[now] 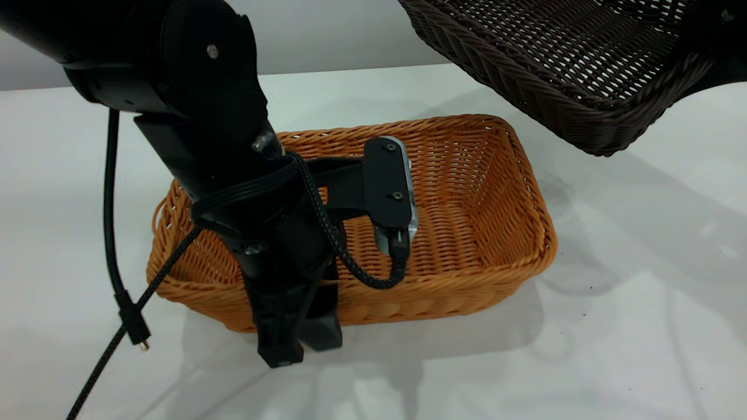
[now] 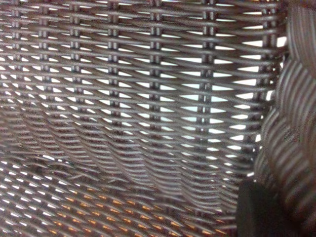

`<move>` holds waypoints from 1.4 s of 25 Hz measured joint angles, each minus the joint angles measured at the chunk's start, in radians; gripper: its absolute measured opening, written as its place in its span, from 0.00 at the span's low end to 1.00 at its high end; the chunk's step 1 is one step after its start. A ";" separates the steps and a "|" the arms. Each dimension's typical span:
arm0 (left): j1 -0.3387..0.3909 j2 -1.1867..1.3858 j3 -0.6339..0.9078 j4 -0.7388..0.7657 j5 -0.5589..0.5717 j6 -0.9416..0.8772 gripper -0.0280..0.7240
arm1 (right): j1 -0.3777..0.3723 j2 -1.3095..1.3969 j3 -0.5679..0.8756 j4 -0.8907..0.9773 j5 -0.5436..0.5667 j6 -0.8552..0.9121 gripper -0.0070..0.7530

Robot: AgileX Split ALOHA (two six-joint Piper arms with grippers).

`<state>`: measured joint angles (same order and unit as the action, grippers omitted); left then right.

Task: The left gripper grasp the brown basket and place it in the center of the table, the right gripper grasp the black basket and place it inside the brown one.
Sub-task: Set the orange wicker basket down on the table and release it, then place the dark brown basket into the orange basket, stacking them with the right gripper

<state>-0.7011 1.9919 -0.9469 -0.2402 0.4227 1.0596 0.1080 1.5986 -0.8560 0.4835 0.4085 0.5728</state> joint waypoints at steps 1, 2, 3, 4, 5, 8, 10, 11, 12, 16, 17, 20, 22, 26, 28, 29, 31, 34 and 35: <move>0.000 -0.003 0.000 0.001 -0.006 -0.011 0.57 | 0.000 0.000 0.000 0.000 0.000 -0.004 0.17; 0.000 -0.008 -0.008 0.006 -0.007 -0.028 0.61 | 0.000 0.000 0.000 0.000 0.000 -0.005 0.17; 0.000 -0.012 -0.017 0.010 -0.006 -0.043 0.64 | 0.000 0.000 0.000 0.000 0.000 -0.005 0.17; 0.000 -0.018 -0.025 0.015 0.005 -0.062 0.66 | 0.000 0.000 0.000 0.000 0.001 -0.005 0.17; 0.000 -0.025 -0.032 0.019 0.019 -0.070 0.67 | 0.000 0.000 0.000 0.000 0.001 -0.005 0.17; 0.000 -0.057 -0.053 0.032 0.054 -0.071 0.68 | 0.000 0.000 0.000 0.000 0.001 -0.005 0.17; 0.000 -0.085 -0.070 0.042 0.087 -0.080 0.69 | 0.000 0.000 0.000 0.000 0.001 -0.005 0.17; 0.000 -0.099 -0.077 0.042 0.100 -0.091 0.69 | 0.000 0.000 0.000 0.000 0.001 -0.005 0.17; 0.000 -0.117 -0.086 0.042 0.119 -0.109 0.69 | 0.000 0.000 0.000 0.000 0.001 -0.005 0.17; 0.000 -0.201 -0.120 0.042 0.166 -0.131 0.69 | 0.000 0.000 0.000 0.000 0.001 -0.017 0.17; 0.000 -0.232 -0.126 0.038 0.179 -0.131 0.69 | 0.000 0.000 0.000 0.000 0.000 -0.017 0.17; 0.000 -0.303 -0.135 0.035 0.227 -0.131 0.69 | 0.000 0.000 0.000 0.000 -0.001 -0.018 0.17; 0.000 -0.362 -0.137 0.037 0.255 -0.141 0.69 | 0.000 0.000 -0.003 0.000 0.005 -0.042 0.17; 0.000 -0.484 -0.137 0.041 0.254 -0.153 0.69 | 0.000 -0.001 -0.049 -0.003 0.065 -0.121 0.17; 0.000 -0.545 -0.137 0.051 0.254 -0.154 0.69 | 0.000 -0.007 -0.095 -0.005 0.095 -0.135 0.17; 0.000 -0.568 -0.137 0.063 0.255 -0.159 0.69 | 0.000 -0.008 -0.123 -0.007 0.111 -0.143 0.17; 0.000 -0.619 -0.137 0.102 0.255 -0.191 0.69 | 0.000 -0.008 -0.173 -0.032 0.155 -0.187 0.17; 0.000 -0.683 -0.137 0.176 0.247 -0.260 0.69 | 0.001 -0.008 -0.235 -0.051 0.294 -0.295 0.17; 0.000 -0.704 -0.137 0.201 0.237 -0.287 0.69 | 0.002 -0.008 -0.252 -0.051 0.333 -0.333 0.17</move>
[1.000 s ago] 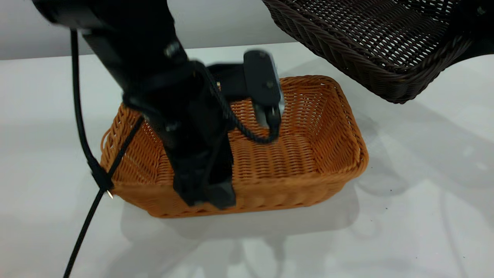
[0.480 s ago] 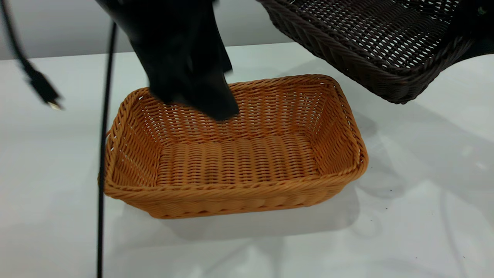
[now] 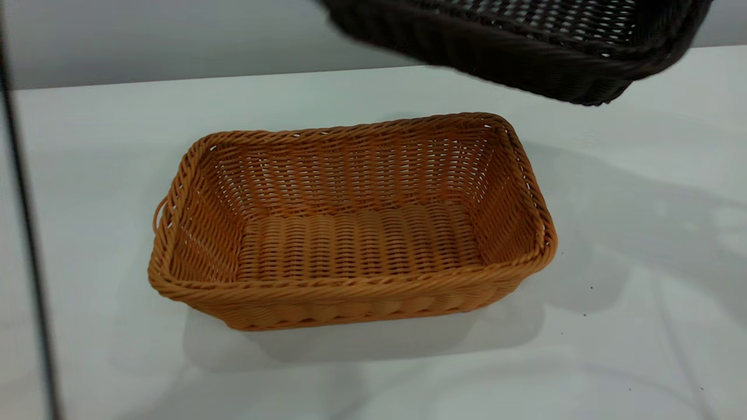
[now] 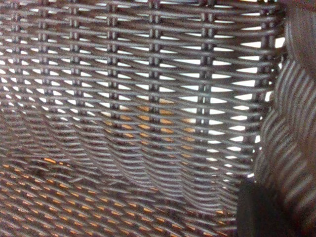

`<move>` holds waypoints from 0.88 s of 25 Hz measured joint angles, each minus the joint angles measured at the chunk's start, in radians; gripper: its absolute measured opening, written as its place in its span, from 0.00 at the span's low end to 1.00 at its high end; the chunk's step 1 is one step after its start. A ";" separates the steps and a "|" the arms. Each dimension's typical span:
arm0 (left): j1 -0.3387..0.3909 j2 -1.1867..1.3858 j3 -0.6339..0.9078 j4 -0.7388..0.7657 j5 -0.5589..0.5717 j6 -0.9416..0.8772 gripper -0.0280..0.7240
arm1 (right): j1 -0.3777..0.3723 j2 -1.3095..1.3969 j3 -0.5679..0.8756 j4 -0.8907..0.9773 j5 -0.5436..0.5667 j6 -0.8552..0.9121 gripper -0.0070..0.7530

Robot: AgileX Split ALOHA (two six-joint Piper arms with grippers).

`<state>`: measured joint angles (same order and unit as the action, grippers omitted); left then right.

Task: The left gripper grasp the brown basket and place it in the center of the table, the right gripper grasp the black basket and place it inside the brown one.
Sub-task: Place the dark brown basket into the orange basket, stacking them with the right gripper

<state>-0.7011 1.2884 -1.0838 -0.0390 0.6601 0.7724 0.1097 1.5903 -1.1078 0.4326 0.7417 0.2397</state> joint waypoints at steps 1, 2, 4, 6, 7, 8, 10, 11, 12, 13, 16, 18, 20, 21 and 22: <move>0.000 -0.017 0.000 0.021 -0.013 -0.028 0.69 | 0.000 0.000 -0.012 0.001 0.029 -0.031 0.17; 0.000 -0.037 0.000 0.039 -0.024 -0.060 0.69 | 0.000 0.000 -0.019 0.007 0.052 -0.060 0.17; 0.000 -0.069 -0.005 0.075 -0.044 -0.120 0.69 | 0.000 0.000 -0.019 0.015 0.111 -0.106 0.17; 0.000 -0.096 -0.022 0.080 -0.064 -0.165 0.69 | 0.000 0.000 -0.018 0.016 0.180 -0.157 0.17; 0.000 -0.110 -0.031 0.076 -0.076 -0.185 0.69 | 0.001 0.001 -0.017 0.026 0.202 -0.178 0.17; 0.000 -0.119 -0.042 0.073 -0.080 -0.200 0.69 | 0.003 0.001 -0.017 0.050 0.209 -0.194 0.17; 0.000 -0.129 -0.065 0.071 -0.080 -0.219 0.69 | 0.019 0.001 -0.017 0.072 0.202 -0.203 0.17; 0.000 -0.129 -0.077 0.069 -0.079 -0.228 0.69 | 0.030 0.001 -0.017 0.069 0.203 -0.205 0.17; 0.000 -0.129 -0.084 0.065 -0.080 -0.235 0.69 | 0.041 0.001 -0.017 0.062 0.205 -0.209 0.17; 0.000 -0.129 -0.086 0.061 -0.081 -0.236 0.69 | 0.056 0.003 -0.017 0.057 0.207 -0.212 0.17; 0.000 -0.129 -0.087 0.039 -0.078 -0.235 0.67 | 0.106 0.027 -0.017 0.068 0.201 -0.212 0.17; 0.000 -0.129 -0.088 0.044 -0.078 -0.226 0.66 | 0.142 0.061 -0.017 0.069 0.201 -0.222 0.17; 0.000 -0.129 -0.088 0.044 -0.078 -0.223 0.65 | 0.167 0.101 -0.017 0.075 0.202 -0.240 0.17; 0.000 -0.129 -0.088 0.044 -0.078 -0.223 0.65 | 0.177 0.119 -0.017 0.085 0.202 -0.249 0.17; 0.000 -0.129 -0.088 0.044 -0.077 -0.223 0.65 | 0.183 0.139 -0.020 0.102 0.200 -0.262 0.17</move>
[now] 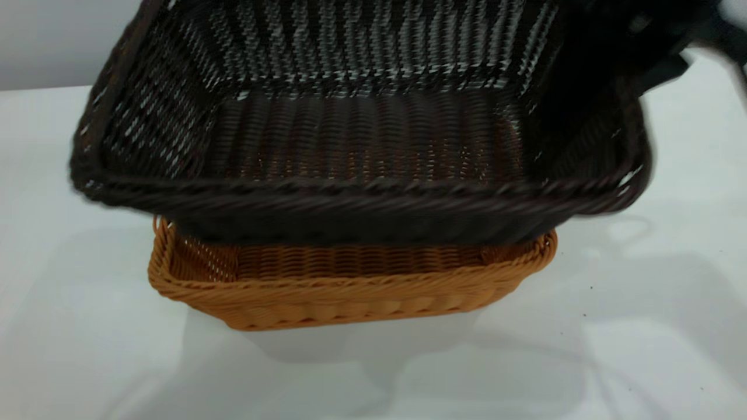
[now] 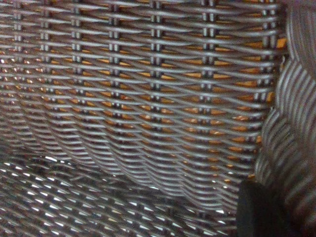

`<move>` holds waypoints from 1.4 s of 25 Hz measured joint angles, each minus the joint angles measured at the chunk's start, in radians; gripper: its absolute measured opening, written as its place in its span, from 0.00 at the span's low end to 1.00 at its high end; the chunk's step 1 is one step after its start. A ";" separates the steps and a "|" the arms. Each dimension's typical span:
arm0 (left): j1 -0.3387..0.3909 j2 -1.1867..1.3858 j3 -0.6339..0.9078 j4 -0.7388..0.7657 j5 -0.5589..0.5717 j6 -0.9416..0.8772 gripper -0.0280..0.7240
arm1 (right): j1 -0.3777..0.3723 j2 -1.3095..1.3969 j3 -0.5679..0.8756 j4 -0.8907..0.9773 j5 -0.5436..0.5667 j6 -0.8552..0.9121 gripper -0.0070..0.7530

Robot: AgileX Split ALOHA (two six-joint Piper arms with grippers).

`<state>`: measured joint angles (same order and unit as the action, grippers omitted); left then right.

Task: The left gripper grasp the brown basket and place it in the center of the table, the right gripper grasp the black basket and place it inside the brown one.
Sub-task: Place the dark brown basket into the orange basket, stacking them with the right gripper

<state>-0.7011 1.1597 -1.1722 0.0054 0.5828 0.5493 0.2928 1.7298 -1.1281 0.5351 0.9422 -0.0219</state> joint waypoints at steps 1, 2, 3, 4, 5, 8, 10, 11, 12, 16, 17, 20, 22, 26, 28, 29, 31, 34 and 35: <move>0.000 0.000 0.000 0.000 0.003 0.000 0.65 | 0.006 0.020 -0.008 0.020 0.000 -0.015 0.17; 0.000 0.000 0.000 0.000 0.008 0.000 0.65 | 0.012 0.039 -0.016 0.034 -0.002 -0.029 0.17; 0.000 0.001 0.000 0.000 0.011 0.000 0.65 | 0.017 0.054 -0.028 0.048 -0.003 -0.039 0.17; 0.000 0.001 0.000 0.000 0.015 0.000 0.65 | 0.018 0.071 -0.041 0.061 -0.001 -0.046 0.17; 0.000 0.001 0.000 0.000 0.020 0.000 0.65 | 0.020 0.087 -0.052 0.068 0.002 -0.051 0.17; 0.000 0.001 0.000 0.001 0.041 0.000 0.65 | 0.028 0.123 -0.099 0.069 0.014 -0.066 0.17; 0.000 0.001 0.000 0.002 0.048 0.000 0.65 | 0.030 0.147 -0.129 0.062 0.041 -0.081 0.17; 0.000 0.001 0.000 0.002 0.048 0.000 0.65 | 0.030 0.157 -0.140 0.057 0.053 -0.085 0.17; 0.000 0.001 0.000 0.002 0.050 0.001 0.65 | 0.031 0.168 -0.150 0.054 0.059 -0.090 0.17; 0.000 0.001 0.000 0.003 0.050 0.001 0.65 | 0.031 0.197 -0.167 0.010 0.062 -0.107 0.17; 0.000 0.001 0.000 0.005 0.050 0.001 0.65 | 0.031 0.203 -0.167 0.006 0.063 -0.107 0.17; 0.000 0.001 0.000 0.005 0.050 0.001 0.65 | 0.031 0.214 -0.167 0.002 0.051 -0.115 0.17; 0.000 0.001 0.000 0.005 0.050 0.001 0.65 | 0.031 0.224 -0.167 0.000 0.039 -0.119 0.17; 0.000 0.001 0.000 0.005 0.056 0.001 0.65 | 0.030 0.246 -0.167 0.000 0.023 -0.127 0.17; 0.000 0.001 0.000 0.005 0.056 0.001 0.65 | 0.030 0.255 -0.166 0.003 -0.001 -0.127 0.17; 0.000 0.001 0.000 0.005 0.056 0.001 0.65 | 0.030 0.255 -0.166 0.009 -0.016 -0.127 0.17; 0.000 0.001 0.000 0.004 0.056 0.001 0.65 | 0.030 0.255 -0.166 0.013 -0.031 -0.125 0.17; 0.000 0.001 0.000 0.004 0.057 0.001 0.65 | 0.030 0.255 -0.166 0.008 -0.037 -0.124 0.17; 0.000 0.001 0.000 0.004 0.057 0.001 0.65 | 0.030 0.255 -0.166 0.008 -0.037 -0.124 0.17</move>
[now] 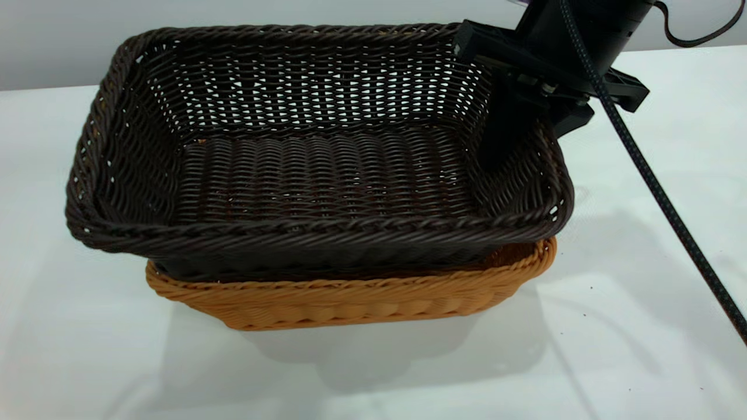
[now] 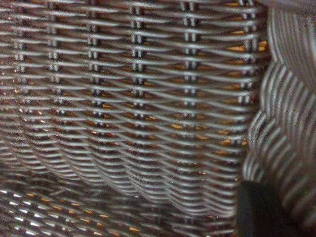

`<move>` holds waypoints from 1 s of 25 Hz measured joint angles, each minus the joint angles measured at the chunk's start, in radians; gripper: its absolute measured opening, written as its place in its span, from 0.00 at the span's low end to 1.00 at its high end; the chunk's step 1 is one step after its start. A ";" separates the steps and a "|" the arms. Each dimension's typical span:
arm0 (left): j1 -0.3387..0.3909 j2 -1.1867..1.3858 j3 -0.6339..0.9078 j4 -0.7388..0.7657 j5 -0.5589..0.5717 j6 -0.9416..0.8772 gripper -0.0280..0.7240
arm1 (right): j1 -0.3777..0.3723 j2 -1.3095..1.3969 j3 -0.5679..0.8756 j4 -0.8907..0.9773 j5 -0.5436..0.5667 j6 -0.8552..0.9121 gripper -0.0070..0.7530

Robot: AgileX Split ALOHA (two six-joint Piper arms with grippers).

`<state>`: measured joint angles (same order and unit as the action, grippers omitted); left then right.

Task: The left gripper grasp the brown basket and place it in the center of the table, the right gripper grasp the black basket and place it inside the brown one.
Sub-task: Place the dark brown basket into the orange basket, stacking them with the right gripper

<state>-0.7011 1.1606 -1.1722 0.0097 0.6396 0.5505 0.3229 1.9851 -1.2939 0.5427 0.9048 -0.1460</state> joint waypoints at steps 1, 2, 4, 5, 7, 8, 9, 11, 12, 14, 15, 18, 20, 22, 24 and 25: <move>0.000 0.000 0.000 0.000 0.000 0.000 0.65 | 0.000 0.000 0.000 0.000 0.000 0.000 0.17; 0.000 0.000 0.000 0.000 0.000 0.000 0.65 | 0.000 0.000 0.000 0.000 0.000 0.000 0.17; 0.000 0.000 0.000 0.000 0.000 0.000 0.65 | 0.000 0.000 0.000 0.000 -0.002 0.000 0.17; 0.000 0.000 0.000 0.000 0.000 0.000 0.65 | 0.000 -0.001 0.000 -0.003 -0.008 0.000 0.17; 0.000 0.000 0.000 -0.001 0.000 0.000 0.65 | 0.001 -0.001 0.000 -0.011 -0.021 0.004 0.17; 0.000 0.000 0.000 -0.001 0.002 0.000 0.65 | 0.001 -0.001 0.000 -0.015 -0.028 0.014 0.17; 0.000 0.000 0.000 -0.001 0.002 0.000 0.65 | 0.001 -0.001 0.000 -0.019 -0.037 0.025 0.17; 0.000 0.000 0.000 -0.001 0.002 0.000 0.65 | 0.001 -0.001 0.000 -0.030 -0.053 0.034 0.17; 0.000 0.000 0.000 -0.001 0.002 0.000 0.65 | 0.001 -0.001 0.000 -0.039 -0.052 0.042 0.17; 0.000 0.000 0.000 -0.001 0.002 0.000 0.65 | 0.001 0.000 0.000 -0.043 -0.048 0.061 0.16; 0.000 0.000 0.000 -0.001 0.002 0.000 0.65 | 0.001 0.000 0.000 -0.042 -0.049 0.067 0.16; 0.000 0.000 0.000 -0.001 0.002 0.000 0.65 | 0.001 0.001 0.000 -0.041 -0.042 0.080 0.16; 0.000 0.000 0.000 -0.001 0.002 0.000 0.65 | 0.001 0.008 0.001 -0.036 -0.027 0.082 0.16; 0.000 0.000 0.000 -0.001 0.002 0.000 0.65 | 0.001 0.015 0.001 -0.037 -0.013 0.082 0.16; 0.000 0.000 0.000 -0.001 0.002 0.000 0.65 | 0.001 0.020 0.001 -0.037 -0.012 0.084 0.16; 0.000 0.000 0.000 -0.001 0.002 0.000 0.65 | 0.001 0.024 0.001 -0.036 -0.012 0.084 0.16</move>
<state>-0.7011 1.1606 -1.1722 0.0088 0.6416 0.5505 0.3236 2.0087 -1.2929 0.5066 0.8933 -0.0617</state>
